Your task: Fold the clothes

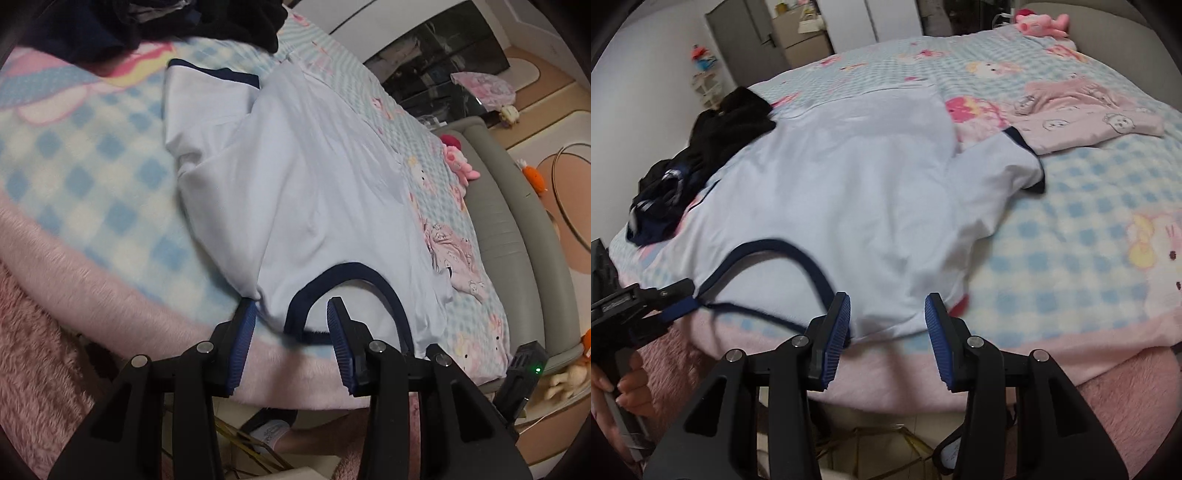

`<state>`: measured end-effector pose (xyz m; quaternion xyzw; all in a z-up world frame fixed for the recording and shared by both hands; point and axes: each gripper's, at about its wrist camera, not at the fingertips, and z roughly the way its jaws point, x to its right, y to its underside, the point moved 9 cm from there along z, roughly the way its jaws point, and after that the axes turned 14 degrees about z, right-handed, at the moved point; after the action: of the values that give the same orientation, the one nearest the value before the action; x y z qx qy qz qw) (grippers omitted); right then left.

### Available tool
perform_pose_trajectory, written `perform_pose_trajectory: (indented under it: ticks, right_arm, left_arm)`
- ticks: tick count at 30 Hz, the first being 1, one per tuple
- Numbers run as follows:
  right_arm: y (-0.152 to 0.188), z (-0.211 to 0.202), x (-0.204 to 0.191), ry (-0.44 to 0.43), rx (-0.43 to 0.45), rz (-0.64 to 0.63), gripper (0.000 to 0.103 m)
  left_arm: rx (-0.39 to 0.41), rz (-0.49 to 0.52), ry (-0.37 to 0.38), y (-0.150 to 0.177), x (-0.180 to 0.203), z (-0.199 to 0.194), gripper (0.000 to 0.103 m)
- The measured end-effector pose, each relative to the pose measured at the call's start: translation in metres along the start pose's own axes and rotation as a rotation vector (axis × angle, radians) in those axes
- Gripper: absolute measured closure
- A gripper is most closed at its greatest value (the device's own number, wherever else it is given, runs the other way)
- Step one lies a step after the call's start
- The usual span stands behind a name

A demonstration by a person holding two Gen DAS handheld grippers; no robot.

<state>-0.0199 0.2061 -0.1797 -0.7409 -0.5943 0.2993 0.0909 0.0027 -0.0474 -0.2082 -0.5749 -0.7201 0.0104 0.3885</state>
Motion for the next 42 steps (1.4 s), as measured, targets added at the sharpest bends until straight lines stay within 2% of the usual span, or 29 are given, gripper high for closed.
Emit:
perform_pose_trajectory:
  ticks: [3,5,7,9,13,15,16,19,22,23,24,25,26,28,30,31,32,35,40,42]
  right_arm:
    - [0.001,0.004,0.002,-0.066,-0.04,0.075,0.06]
    - [0.004,0.004,0.009,-0.066,-0.061,0.123,0.06]
    - [0.002,0.004,0.02,0.008,-0.044,0.116,0.06]
    - [-0.003,0.003,0.031,0.035,-0.025,0.14,0.06]
    - [-0.004,0.02,0.029,-0.094,-0.116,0.216,0.055]
    - [-0.005,0.025,0.025,-0.124,-0.124,0.217,0.055]
    - [-0.006,0.025,0.025,-0.137,-0.116,0.219,0.055]
    - [-0.017,0.026,0.033,-0.135,-0.078,0.255,0.056]
    - [-0.03,0.036,0.038,-0.105,-0.048,0.255,0.056]
    - [-0.032,0.038,0.034,-0.112,-0.052,0.239,0.057]
    - [-0.034,0.04,0.03,-0.12,-0.056,0.223,0.063]
    - [-0.033,0.04,0.021,-0.134,-0.064,0.19,0.086]
    - [-0.032,0.039,0.013,-0.147,-0.072,0.158,0.095]
    - [-0.033,0.029,0.006,-0.119,-0.02,0.093,0.096]
    - [-0.032,0.018,0.004,-0.05,0.055,0.015,0.096]
    - [-0.029,0.017,0.002,-0.029,0.062,-0.034,0.096]
    - [-0.025,0.019,0.002,-0.01,0.061,-0.059,0.097]
    - [-0.019,0.02,0.008,0.001,0.046,-0.059,0.097]
    - [-0.019,0.001,0.026,0.017,0.068,-0.047,0.097]
    - [-0.014,0.007,0.034,0.036,0.042,-0.047,0.097]
  left_arm:
    - [-0.004,-0.112,0.044,0.003,-0.01,0.001,0.062]
    - [0.006,-0.136,0.014,0.006,-0.019,-0.004,0.062]
    - [0.035,-0.123,-0.049,0.002,-0.026,-0.011,0.062]
    - [0.063,-0.131,-0.05,-0.005,-0.03,-0.015,0.062]
    - [0.059,-0.115,-0.031,-0.013,-0.029,-0.007,0.063]
    - [0.09,-0.078,-0.073,-0.018,-0.027,-0.008,0.072]
    - [0.105,-0.074,-0.087,-0.02,-0.027,-0.009,0.072]
    - [0.11,-0.099,-0.066,-0.028,-0.032,-0.001,0.072]
    - [0.067,-0.068,-0.068,-0.03,-0.031,0.015,0.075]
    - [0.06,-0.035,-0.086,-0.031,-0.03,0.014,0.091]
    - [0.053,-0.002,-0.103,-0.033,-0.029,0.013,0.094]
    - [0.056,0.025,-0.118,-0.035,-0.026,0.009,0.095]
    - [0.065,0.054,-0.132,-0.036,-0.022,0.002,0.097]
    - [0.076,0.1,-0.141,-0.038,-0.015,-0.009,0.098]
    - [0.078,0.139,-0.161,-0.036,-0.014,-0.012,0.098]
    - [0.073,0.152,-0.174,-0.033,-0.015,-0.011,0.098]
    - [0.069,0.166,-0.187,-0.031,-0.017,-0.011,0.099]
    - [0.07,0.124,-0.172,-0.021,-0.022,-0.014,0.099]
    - [0.054,0.127,-0.189,-0.014,-0.034,-0.022,0.099]
    - [0.041,0.132,-0.197,-0.011,-0.039,-0.024,0.099]
